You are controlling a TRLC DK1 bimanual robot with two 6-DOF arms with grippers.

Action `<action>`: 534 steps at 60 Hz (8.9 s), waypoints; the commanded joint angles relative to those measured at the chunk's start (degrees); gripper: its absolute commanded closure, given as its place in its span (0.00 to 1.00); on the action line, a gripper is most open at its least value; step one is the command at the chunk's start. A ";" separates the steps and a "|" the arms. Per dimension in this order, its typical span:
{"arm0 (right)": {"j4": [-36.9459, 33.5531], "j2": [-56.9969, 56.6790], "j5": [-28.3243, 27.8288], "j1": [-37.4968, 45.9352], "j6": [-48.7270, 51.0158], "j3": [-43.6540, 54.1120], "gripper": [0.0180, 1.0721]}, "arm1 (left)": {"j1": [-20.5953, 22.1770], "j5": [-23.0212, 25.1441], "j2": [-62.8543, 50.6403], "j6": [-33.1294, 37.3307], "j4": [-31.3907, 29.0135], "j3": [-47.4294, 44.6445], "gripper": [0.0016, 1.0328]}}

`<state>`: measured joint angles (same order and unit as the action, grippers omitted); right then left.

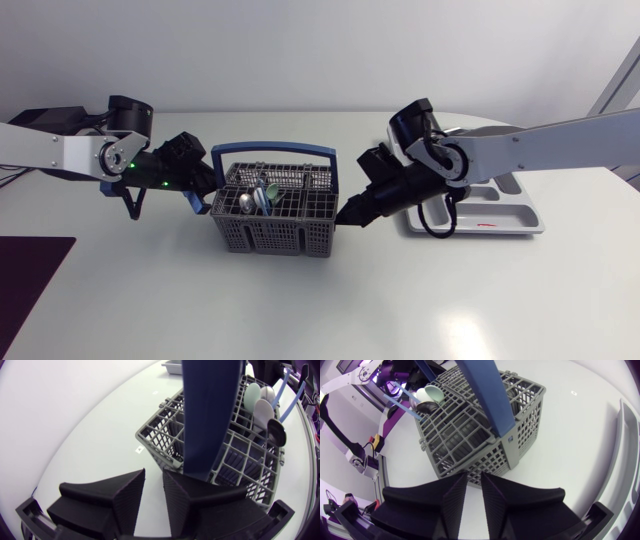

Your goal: Unload the cutlery basket into the drawer organizer.

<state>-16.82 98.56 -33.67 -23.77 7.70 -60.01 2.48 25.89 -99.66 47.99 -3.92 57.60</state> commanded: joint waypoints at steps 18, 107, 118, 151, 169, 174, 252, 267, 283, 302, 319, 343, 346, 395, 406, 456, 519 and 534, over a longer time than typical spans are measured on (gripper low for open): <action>2.67 -3.55 -0.78 1.71 0.38 3.49 0.74 | 6.40 1.80 1.75 -2.90 -0.12 -2.67 0.69; 5.22 -15.86 10.03 3.91 2.31 11.93 0.05 | -2.22 1.62 12.38 -4.83 -8.56 -3.29 0.13; 2.76 -21.04 9.76 5.66 3.90 13.87 0.05 | -3.18 3.99 20.56 -4.92 -16.38 -5.05 0.12; 0.91 -25.61 7.83 5.75 4.16 18.00 0.05 | 12.11 2.94 21.08 -19.60 -31.32 0.14 0.22; 0.56 -27.72 7.57 5.22 3.28 18.88 0.05 | 13.87 -0.40 14.58 -26.81 -31.23 5.06 0.42; 0.56 -27.99 7.48 5.22 3.28 19.14 0.05 | 14.31 -0.40 13.79 -27.60 -31.15 5.77 0.42; 0.38 -31.24 5.81 7.60 5.04 22.83 0.05 | 18.61 -3.39 9.57 -35.68 -29.83 6.38 0.85; 0.30 -31.50 5.72 7.60 5.13 23.01 0.05 | 17.21 -1.90 12.29 -35.24 -33.69 8.67 0.85; 0.30 -31.94 5.72 7.51 5.13 23.18 0.05 | 17.03 -0.05 15.55 -35.42 -35.80 9.54 0.85; -0.14 -33.70 5.72 7.42 5.48 24.06 0.05 | 16.77 1.09 20.56 -35.59 -40.99 13.41 0.85; -0.58 -38.18 5.81 6.98 7.15 24.50 0.05 | 16.86 1.62 25.83 -35.59 -46.35 17.89 0.85; -1.73 -43.02 6.16 5.31 10.31 25.56 0.05 | 17.82 1.53 26.97 -27.77 -46.09 14.29 0.84; -1.73 -42.93 6.16 5.31 10.66 25.82 0.05 | 17.65 1.36 27.50 -25.66 -45.38 12.71 0.83; -0.50 -41.43 5.90 7.16 13.21 28.54 0.05 | 46.74 -41.62 43.32 -14.32 3.22 -29.92 0.34; -0.58 -41.43 5.46 8.04 13.83 28.72 0.05 | 47.70 -43.91 38.84 -13.62 8.76 -30.97 0.34; -0.50 -40.91 3.26 9.88 14.53 29.77 0.05 | 44.98 -48.30 26.44 -13.36 20.10 -29.74 0.74; 0.12 -40.47 2.38 10.94 15.06 30.65 0.05 | 43.05 -45.23 35.32 -14.50 10.25 -24.38 0.82; 0.30 -39.94 2.38 10.76 15.06 30.56 0.05 | 36.72 -35.38 38.22 -17.23 3.31 -20.16 0.82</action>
<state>-17.37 57.89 -30.89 -13.32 21.54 -30.74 40.93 -11.31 -62.15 32.40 0.75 35.40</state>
